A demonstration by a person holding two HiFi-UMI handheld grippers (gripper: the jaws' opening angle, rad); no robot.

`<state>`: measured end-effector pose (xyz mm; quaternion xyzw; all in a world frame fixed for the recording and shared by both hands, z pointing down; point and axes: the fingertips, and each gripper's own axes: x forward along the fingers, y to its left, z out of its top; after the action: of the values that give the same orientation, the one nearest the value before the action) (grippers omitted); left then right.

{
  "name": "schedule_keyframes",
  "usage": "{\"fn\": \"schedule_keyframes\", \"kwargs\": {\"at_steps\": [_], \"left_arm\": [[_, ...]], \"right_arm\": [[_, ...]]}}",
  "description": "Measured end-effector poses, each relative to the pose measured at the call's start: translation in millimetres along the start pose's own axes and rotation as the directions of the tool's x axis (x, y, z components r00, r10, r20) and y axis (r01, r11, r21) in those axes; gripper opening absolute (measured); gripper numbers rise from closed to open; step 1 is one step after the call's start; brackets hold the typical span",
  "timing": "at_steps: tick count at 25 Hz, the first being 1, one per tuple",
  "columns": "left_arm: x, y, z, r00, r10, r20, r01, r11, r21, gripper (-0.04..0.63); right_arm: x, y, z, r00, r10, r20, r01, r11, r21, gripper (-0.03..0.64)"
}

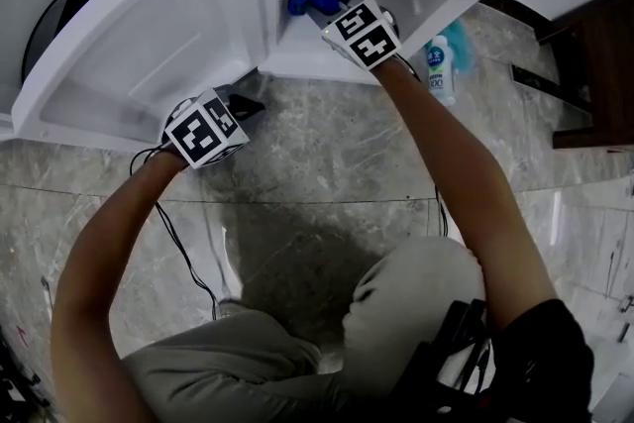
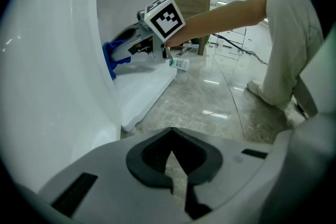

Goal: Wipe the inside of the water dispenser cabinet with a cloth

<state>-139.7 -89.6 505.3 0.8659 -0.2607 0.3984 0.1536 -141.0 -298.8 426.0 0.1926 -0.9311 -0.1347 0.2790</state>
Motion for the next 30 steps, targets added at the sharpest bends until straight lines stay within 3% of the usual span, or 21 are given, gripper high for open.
{"fn": "schedule_keyframes", "kwargs": {"at_steps": [5, 7, 14, 18, 23, 30], "left_arm": [[-1.2, -8.0, 4.3, 1.0, -0.013, 0.019, 0.013, 0.999, -0.032, 0.005], [-3.5, -12.7, -2.7, 1.0, -0.017, 0.012, 0.018, 0.999, -0.05, 0.005], [-7.6, -23.7, -27.2, 0.999, -0.032, -0.019, 0.03, 0.997, -0.077, 0.005], [-1.9, -20.7, -26.0, 0.999, -0.034, -0.024, 0.032, 0.997, -0.063, 0.005], [12.8, -18.9, -9.1, 0.999, -0.053, -0.006, 0.053, 0.998, -0.044, 0.005], [17.0, -25.6, -5.1, 0.997, -0.072, -0.004, 0.071, 0.996, -0.048, 0.005]], "right_arm": [[35.2, -0.3, -14.8, 0.989, 0.037, -0.141, -0.064, 0.979, -0.195, 0.123], [46.2, -4.1, -17.0, 0.985, 0.037, -0.168, -0.075, 0.971, -0.228, 0.123], [61.0, -5.7, -23.2, 0.98, 0.015, -0.2, -0.06, 0.973, -0.221, 0.123], [47.2, 14.7, -25.8, 0.979, 0.076, -0.188, -0.107, 0.981, -0.164, 0.121], [28.7, 39.3, -29.1, 0.976, 0.113, -0.187, -0.156, 0.959, -0.237, 0.122], [58.2, 4.3, -30.7, 0.966, 0.065, -0.25, -0.134, 0.953, -0.27, 0.123]]}}
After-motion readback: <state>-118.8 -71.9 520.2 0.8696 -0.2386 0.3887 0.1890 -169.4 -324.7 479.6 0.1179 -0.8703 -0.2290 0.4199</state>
